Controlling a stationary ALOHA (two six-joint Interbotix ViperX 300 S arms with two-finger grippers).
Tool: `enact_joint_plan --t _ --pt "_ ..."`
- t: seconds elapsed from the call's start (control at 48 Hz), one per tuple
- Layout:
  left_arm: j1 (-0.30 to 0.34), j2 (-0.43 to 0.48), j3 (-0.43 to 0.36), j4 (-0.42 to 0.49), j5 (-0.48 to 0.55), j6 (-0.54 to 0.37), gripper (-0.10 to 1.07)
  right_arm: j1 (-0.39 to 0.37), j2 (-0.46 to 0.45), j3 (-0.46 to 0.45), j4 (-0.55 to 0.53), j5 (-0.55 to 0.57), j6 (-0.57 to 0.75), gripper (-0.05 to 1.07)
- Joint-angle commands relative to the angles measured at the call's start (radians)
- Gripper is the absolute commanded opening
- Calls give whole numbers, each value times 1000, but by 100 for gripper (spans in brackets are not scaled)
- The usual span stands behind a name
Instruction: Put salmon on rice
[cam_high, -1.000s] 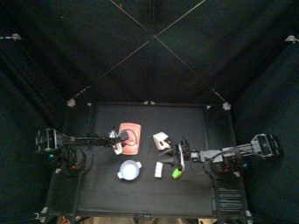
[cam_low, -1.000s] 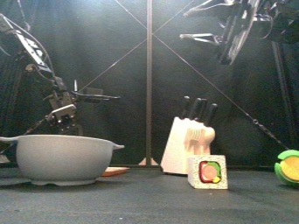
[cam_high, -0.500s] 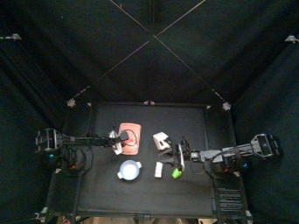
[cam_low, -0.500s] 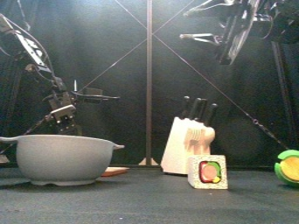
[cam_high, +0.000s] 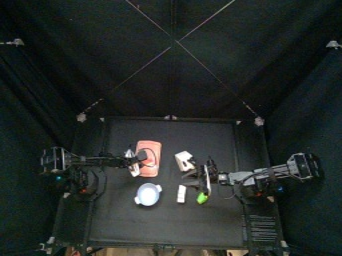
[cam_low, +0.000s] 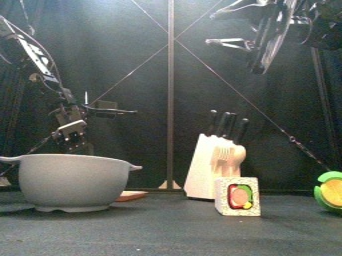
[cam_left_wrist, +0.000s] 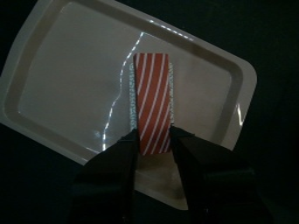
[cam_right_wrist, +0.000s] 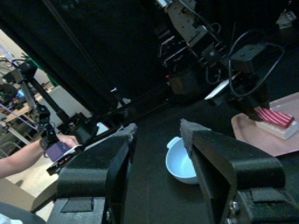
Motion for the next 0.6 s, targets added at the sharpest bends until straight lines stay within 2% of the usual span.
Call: enact_joint_plan --t 0.0,0.271,0.583 --pt "3 -3 -12 3 -3 2 66 0 -15 -12 0 -8 0 82" --pt "3 -3 -14 3 2 2 67 0 -15 -12 0 -8 -2 82" --pt "3 -6 -15 3 2 2 81 0 -15 -11 0 -8 0 82"
